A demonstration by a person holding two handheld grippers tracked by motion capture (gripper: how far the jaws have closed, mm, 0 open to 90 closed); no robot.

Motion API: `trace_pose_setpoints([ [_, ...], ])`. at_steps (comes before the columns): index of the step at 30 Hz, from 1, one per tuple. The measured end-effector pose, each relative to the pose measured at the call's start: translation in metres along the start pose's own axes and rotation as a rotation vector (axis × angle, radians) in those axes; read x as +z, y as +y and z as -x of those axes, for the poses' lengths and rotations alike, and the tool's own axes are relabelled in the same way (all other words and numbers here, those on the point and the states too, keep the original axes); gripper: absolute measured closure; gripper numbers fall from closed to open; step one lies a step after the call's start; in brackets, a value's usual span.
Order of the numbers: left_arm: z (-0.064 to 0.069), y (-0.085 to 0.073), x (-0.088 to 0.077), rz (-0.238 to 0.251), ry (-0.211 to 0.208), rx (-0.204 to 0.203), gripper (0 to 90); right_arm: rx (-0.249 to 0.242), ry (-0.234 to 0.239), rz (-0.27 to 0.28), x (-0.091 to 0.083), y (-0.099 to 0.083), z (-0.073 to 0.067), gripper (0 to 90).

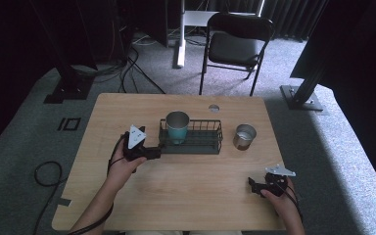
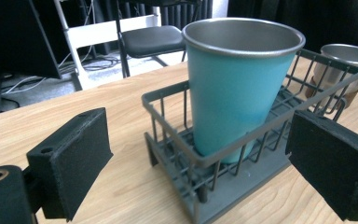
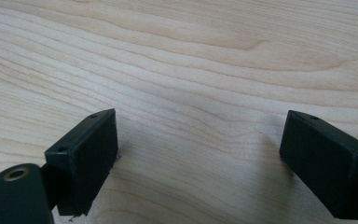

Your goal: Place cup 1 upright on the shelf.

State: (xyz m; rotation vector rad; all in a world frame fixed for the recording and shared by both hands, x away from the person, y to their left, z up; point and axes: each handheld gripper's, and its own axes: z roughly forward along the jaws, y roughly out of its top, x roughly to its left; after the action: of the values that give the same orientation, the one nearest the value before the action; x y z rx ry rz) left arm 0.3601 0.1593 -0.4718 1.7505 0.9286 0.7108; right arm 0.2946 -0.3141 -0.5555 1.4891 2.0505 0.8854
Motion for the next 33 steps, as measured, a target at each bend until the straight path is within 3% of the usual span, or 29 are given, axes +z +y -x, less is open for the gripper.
trace_pose_setpoints([
  [14, -0.016, -0.023, -0.028, -0.01, 0.049, -0.014, 7.3, 0.0, 0.0, 0.0, 0.0, 0.0, 0.0, 11.0],
  [33, -0.048, -0.069, -0.061, -0.081, 0.13, -0.09, 7.2, 0.001, 0.0, 0.0, 0.0, 0.0, 0.0, 11.0],
])
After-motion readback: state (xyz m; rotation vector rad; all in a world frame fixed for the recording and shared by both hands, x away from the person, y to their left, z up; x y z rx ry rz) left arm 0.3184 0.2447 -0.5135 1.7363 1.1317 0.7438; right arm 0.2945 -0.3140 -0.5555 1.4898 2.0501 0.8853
